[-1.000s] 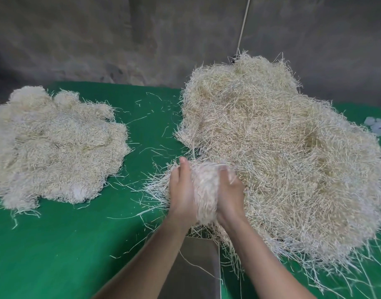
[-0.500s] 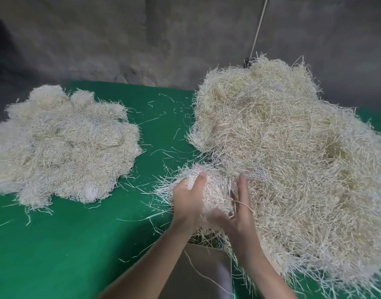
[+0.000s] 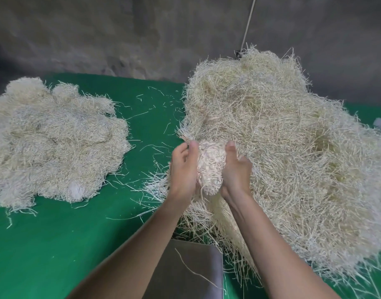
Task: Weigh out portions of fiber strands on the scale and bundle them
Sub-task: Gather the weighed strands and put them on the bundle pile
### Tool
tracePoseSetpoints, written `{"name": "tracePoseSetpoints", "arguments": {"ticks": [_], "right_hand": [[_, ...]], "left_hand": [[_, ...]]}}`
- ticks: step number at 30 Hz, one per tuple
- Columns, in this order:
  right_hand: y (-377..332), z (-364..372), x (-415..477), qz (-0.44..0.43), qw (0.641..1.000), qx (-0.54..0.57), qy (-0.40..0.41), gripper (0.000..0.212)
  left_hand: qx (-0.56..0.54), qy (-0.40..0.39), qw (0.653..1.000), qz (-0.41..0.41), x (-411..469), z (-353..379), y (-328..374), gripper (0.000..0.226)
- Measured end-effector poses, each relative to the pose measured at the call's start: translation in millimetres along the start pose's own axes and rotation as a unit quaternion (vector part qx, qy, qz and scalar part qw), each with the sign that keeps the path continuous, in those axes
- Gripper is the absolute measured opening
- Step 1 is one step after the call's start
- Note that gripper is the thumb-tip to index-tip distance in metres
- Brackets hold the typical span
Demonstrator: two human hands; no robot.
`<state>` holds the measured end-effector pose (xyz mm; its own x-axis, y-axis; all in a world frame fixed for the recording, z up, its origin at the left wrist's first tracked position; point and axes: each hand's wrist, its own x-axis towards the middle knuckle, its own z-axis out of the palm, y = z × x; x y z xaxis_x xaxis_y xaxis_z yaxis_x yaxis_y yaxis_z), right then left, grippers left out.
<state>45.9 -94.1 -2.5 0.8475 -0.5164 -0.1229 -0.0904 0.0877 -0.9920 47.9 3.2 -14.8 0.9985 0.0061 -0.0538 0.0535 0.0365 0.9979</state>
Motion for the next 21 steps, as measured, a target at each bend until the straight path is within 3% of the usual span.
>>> {"name": "tracePoseSetpoints", "arguments": {"ticks": [1,2,3,4,5,7,8,10,13,17,19,21], "right_hand": [[1,-1,3,0.006,1.000,0.000,0.005,0.081],[4,-1,1,0.006,1.000,-0.005,0.006,0.083],[7,1,-4,0.001,1.000,-0.014,0.006,0.081],[13,4,-11,-0.014,0.999,-0.032,0.008,0.077],[18,5,-19,-0.035,0.998,-0.057,0.003,0.072],[28,3,-33,-0.086,0.990,-0.109,-0.027,0.063],[32,0,-39,-0.109,0.984,-0.129,-0.051,0.058],[36,-9,-45,-0.142,0.977,-0.142,-0.069,0.053],[40,-16,-47,-0.124,0.980,-0.140,-0.069,0.063],[35,-22,-44,-0.040,0.993,-0.106,-0.044,0.101],[30,-22,-41,0.014,0.999,-0.041,-0.013,0.099],[28,-18,-44,0.060,0.998,0.019,0.006,0.095]], "left_hand": [[-0.092,-0.065,0.990,-0.087,-7,-3,-1,0.090],[-0.148,-0.124,0.973,-0.128,-16,-4,-5,0.084],[-0.149,-0.159,0.966,-0.135,-27,-4,-8,0.064],[-0.163,-0.140,0.967,-0.138,-34,0,-11,0.048],[-0.171,-0.113,0.966,-0.159,-37,4,-13,0.051],[-0.173,-0.011,0.962,-0.213,-32,8,-11,0.093],[-0.155,0.031,0.972,-0.176,-28,6,-15,0.093],[-0.045,0.090,0.995,-0.026,-30,0,-11,0.055],[0.082,0.024,0.993,0.085,-44,-4,-13,0.052],[0.080,-0.122,0.989,0.015,-52,-16,-20,0.037],[-0.019,-0.120,0.992,-0.025,-58,-30,-25,0.049],[-0.022,-0.189,0.982,0.002,-68,-33,-23,0.066]]}}
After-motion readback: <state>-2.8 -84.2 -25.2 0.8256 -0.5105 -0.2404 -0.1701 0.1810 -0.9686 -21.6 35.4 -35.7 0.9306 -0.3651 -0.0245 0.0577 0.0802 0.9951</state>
